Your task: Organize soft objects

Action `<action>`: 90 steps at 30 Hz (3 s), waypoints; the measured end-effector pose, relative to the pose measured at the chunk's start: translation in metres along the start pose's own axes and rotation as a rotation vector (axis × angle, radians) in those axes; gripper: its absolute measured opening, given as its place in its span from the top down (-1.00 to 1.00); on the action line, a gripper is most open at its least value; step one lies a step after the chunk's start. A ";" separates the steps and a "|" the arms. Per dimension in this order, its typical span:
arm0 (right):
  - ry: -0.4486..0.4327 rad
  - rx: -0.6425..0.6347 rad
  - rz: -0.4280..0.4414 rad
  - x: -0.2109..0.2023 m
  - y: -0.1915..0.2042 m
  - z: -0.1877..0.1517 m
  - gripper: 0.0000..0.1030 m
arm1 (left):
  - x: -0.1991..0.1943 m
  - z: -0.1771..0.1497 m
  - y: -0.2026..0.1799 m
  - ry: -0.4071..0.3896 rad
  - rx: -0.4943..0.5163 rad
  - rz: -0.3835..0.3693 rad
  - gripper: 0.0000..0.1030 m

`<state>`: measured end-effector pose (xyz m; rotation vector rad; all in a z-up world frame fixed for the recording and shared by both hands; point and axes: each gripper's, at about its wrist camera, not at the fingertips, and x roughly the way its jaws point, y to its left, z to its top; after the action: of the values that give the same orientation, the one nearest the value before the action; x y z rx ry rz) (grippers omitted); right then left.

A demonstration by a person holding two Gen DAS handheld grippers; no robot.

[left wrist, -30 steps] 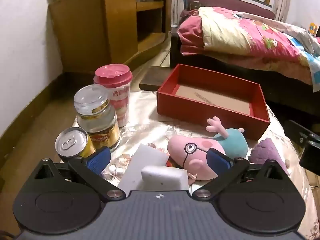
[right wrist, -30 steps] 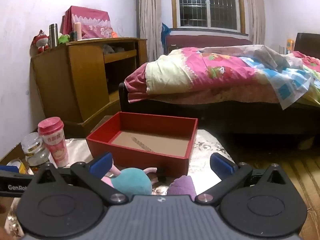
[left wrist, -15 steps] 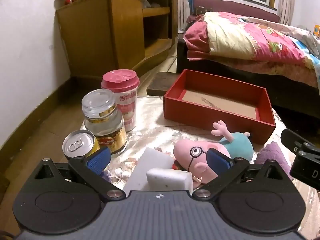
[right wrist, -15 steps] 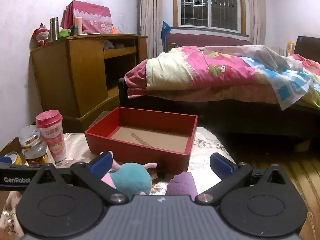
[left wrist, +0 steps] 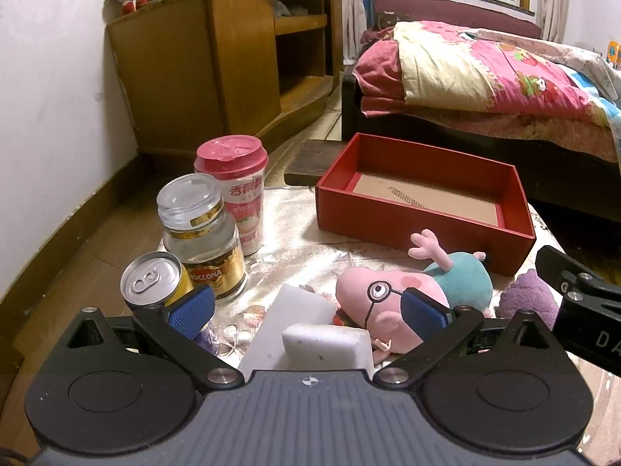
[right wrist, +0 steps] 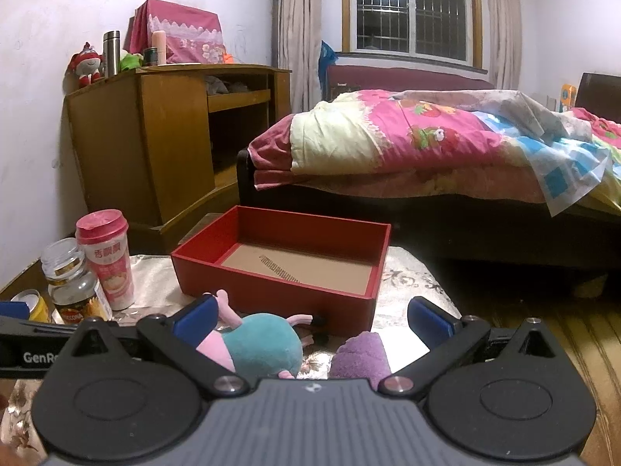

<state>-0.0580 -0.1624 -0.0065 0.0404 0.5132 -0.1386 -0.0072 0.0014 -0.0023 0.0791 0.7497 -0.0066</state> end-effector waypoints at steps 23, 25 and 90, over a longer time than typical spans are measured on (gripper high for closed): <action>0.015 0.001 -0.010 0.002 -0.001 -0.002 -0.62 | -0.002 0.000 -0.002 -0.005 -0.006 0.000 -0.89; 0.017 0.001 -0.009 0.002 -0.001 -0.002 -0.62 | -0.003 0.000 -0.002 -0.006 -0.005 -0.001 -0.89; 0.209 -0.104 0.099 -0.020 -0.016 -0.049 -0.62 | 0.009 -0.055 0.027 0.213 0.115 -0.259 -0.40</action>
<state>-0.1013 -0.1727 -0.0399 -0.0211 0.7252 -0.0100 -0.0374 0.0329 -0.0467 0.0928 0.9679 -0.2923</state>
